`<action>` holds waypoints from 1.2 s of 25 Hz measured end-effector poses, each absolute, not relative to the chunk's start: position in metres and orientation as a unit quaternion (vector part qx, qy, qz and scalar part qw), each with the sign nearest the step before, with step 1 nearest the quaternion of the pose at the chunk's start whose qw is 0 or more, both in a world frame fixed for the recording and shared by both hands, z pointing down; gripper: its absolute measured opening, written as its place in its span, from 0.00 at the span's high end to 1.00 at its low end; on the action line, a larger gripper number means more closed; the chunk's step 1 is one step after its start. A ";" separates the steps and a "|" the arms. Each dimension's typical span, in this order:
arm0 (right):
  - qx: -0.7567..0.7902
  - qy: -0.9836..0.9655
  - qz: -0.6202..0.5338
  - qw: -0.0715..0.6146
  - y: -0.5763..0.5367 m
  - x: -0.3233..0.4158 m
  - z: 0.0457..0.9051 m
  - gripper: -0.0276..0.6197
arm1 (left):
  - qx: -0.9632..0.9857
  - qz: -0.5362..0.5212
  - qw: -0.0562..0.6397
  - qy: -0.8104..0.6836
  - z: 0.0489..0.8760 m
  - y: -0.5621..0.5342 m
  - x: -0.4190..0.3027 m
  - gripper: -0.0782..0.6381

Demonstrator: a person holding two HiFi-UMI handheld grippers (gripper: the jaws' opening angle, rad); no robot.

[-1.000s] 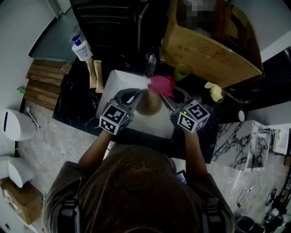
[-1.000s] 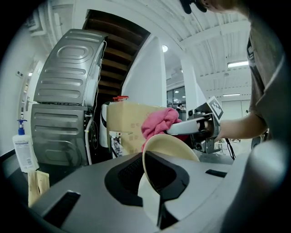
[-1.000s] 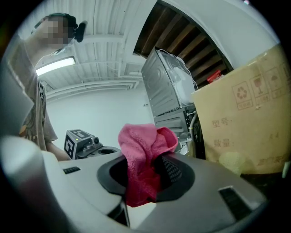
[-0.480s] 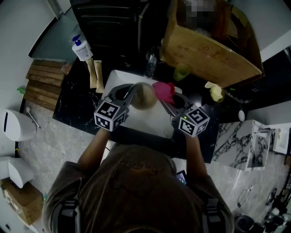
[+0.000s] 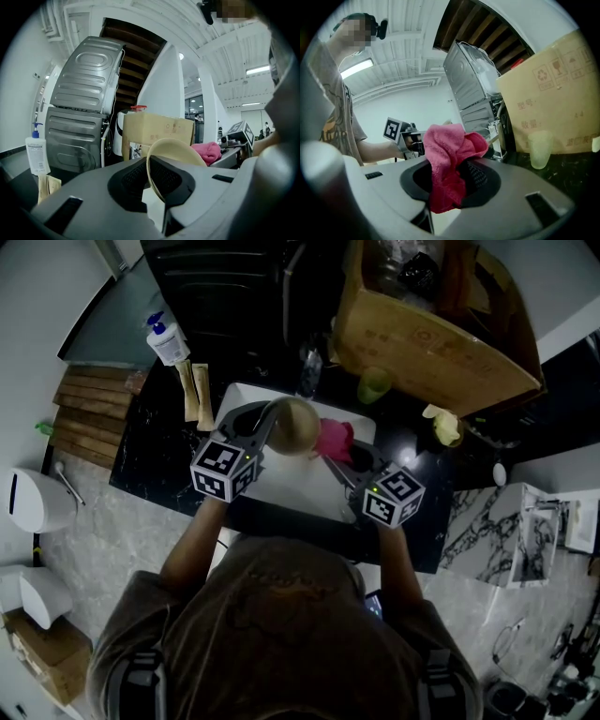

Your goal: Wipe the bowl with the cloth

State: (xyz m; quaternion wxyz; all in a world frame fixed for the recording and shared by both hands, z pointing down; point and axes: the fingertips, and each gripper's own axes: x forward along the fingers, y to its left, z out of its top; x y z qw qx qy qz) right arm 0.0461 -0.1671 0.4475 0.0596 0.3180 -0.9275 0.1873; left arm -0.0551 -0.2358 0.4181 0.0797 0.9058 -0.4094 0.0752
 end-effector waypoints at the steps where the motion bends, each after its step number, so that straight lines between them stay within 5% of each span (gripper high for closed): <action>1: 0.318 -0.927 0.190 0.058 -0.166 0.045 0.449 0.78 | 0.906 0.074 0.079 -0.410 0.417 -0.237 -0.055 0.86; 30: 0.303 -0.918 0.247 0.061 -0.150 -0.003 0.486 0.78 | 0.902 0.039 0.097 -0.419 0.407 -0.238 -0.027 0.86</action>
